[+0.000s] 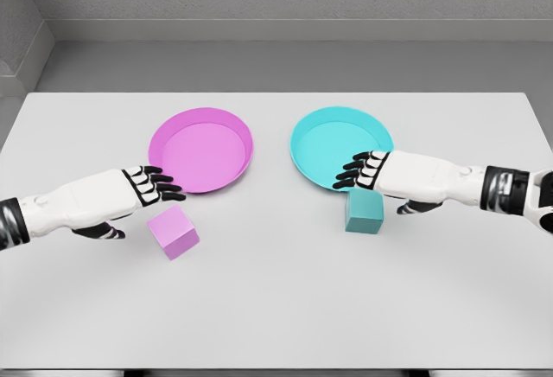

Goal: Place the blocks in the corresponding plates according to their colors

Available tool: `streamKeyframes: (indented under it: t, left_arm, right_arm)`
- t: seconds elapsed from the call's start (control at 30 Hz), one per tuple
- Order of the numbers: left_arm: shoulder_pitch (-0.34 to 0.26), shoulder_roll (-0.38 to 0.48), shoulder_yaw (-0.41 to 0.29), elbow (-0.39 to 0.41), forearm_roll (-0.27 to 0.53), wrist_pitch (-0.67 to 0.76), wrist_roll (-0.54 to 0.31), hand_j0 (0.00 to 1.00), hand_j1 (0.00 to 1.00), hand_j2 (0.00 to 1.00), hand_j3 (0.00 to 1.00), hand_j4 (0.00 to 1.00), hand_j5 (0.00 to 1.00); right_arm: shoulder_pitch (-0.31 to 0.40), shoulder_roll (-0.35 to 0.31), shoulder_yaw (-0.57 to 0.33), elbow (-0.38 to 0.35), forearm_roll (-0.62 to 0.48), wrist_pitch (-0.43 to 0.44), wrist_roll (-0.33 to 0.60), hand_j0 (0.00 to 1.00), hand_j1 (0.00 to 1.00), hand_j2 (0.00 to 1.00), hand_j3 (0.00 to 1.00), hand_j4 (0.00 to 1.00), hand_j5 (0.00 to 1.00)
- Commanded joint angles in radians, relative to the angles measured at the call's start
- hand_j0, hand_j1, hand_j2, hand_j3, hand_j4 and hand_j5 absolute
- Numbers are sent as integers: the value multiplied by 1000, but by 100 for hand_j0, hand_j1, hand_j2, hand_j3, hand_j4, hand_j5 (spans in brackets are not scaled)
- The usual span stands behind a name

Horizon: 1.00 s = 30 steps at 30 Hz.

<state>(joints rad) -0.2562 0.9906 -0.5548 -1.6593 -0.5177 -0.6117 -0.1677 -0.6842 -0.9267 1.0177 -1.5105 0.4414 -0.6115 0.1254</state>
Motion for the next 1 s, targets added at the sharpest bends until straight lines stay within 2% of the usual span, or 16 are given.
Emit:
streamKeyframes:
  t: [0.0,0.23,0.5,0.6,0.7,0.87,0.97]
  left_arm:
    - [0,-4,0,-4,1,1,0,100,100,100,100,100,100]
    - [-9,-21,-36,-2,1,1,-13,100,100,100,100,100,100]
    - [-12,-49,-43,9,-7,1,-15,100,100,100,100,100,100]
    - [-14,-63,-45,15,-11,1,-16,100,100,100,100,100,100]
    - [-57,-78,-93,39,-18,1,-19,100,100,100,100,100,100]
    - [-58,-90,-108,49,-19,1,-19,100,100,100,100,100,100]
    - [-58,-90,-123,49,-18,1,-19,100,100,100,100,100,100]
  right_arm:
    - [0,12,2,21,5,1,-1,100,100,100,100,100,100]
    - [3,49,24,78,30,1,0,100,100,100,100,100,100]
    - [-37,51,21,78,30,1,59,100,100,100,100,100,100]
    - [-46,51,22,82,30,1,111,100,100,100,100,100,100]
    - [-49,55,24,82,31,1,134,100,100,100,100,100,100]
    - [-55,74,44,84,37,1,135,100,100,100,100,100,100]
    - [-63,88,51,122,48,1,135,100,100,100,100,100,100]
